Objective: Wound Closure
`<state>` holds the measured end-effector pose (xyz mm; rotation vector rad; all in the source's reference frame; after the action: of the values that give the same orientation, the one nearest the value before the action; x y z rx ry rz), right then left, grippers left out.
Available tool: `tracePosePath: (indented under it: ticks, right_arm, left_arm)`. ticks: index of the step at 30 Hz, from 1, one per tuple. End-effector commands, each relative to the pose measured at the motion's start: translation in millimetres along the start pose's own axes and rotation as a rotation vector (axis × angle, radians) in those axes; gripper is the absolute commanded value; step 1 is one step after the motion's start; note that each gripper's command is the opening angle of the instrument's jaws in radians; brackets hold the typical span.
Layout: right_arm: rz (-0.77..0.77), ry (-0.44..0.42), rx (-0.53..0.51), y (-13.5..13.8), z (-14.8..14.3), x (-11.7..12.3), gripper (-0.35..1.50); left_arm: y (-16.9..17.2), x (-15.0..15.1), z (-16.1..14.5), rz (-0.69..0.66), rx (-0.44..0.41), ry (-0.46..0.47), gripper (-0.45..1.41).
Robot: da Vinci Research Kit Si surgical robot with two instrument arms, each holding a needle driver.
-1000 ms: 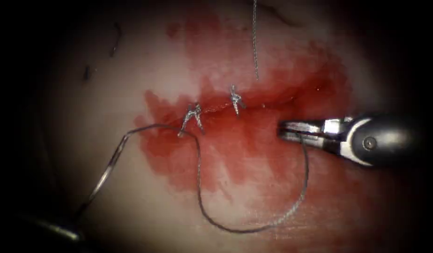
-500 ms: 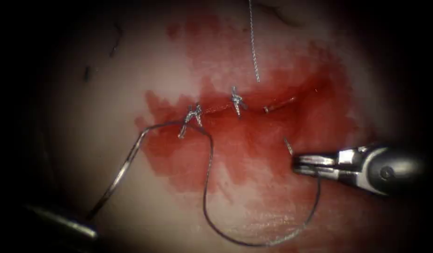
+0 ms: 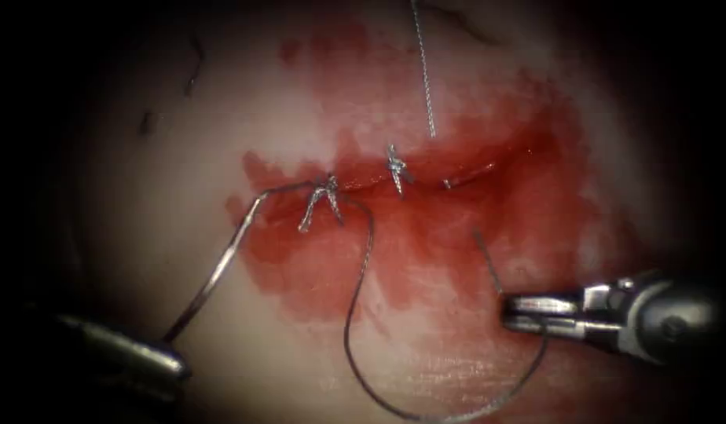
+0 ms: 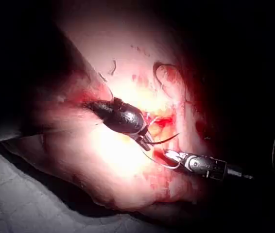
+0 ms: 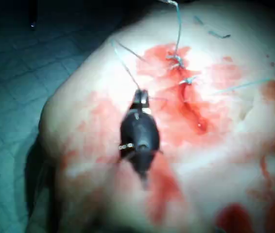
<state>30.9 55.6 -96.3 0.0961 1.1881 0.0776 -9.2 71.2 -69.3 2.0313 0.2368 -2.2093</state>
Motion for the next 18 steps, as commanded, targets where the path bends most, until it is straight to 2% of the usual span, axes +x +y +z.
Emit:
tracePosePath:
  ticks: [1,5,14,18]
  right_arm:
    - [-0.002,0.005,0.012,-0.8,0.9,0.3,-0.35]
    - [-0.005,0.007,0.021,-2.2,0.4,0.9,-0.35]
    - [-0.009,0.009,0.031,-3.6,0.0,1.6,-0.35]
    - [0.005,0.010,0.050,-5.1,0.0,2.3,-0.35]
  left_arm:
    - [-0.7,-0.5,0.5,0.002,0.014,-0.002,-0.35]
    - [-1.2,-0.9,0.4,0.001,0.041,-0.009,-0.35]
    - [-1.2,-1.0,0.3,0.000,0.043,-0.011,-0.35]
    - [-1.1,-1.0,0.3,0.000,0.043,-0.011,-0.35]
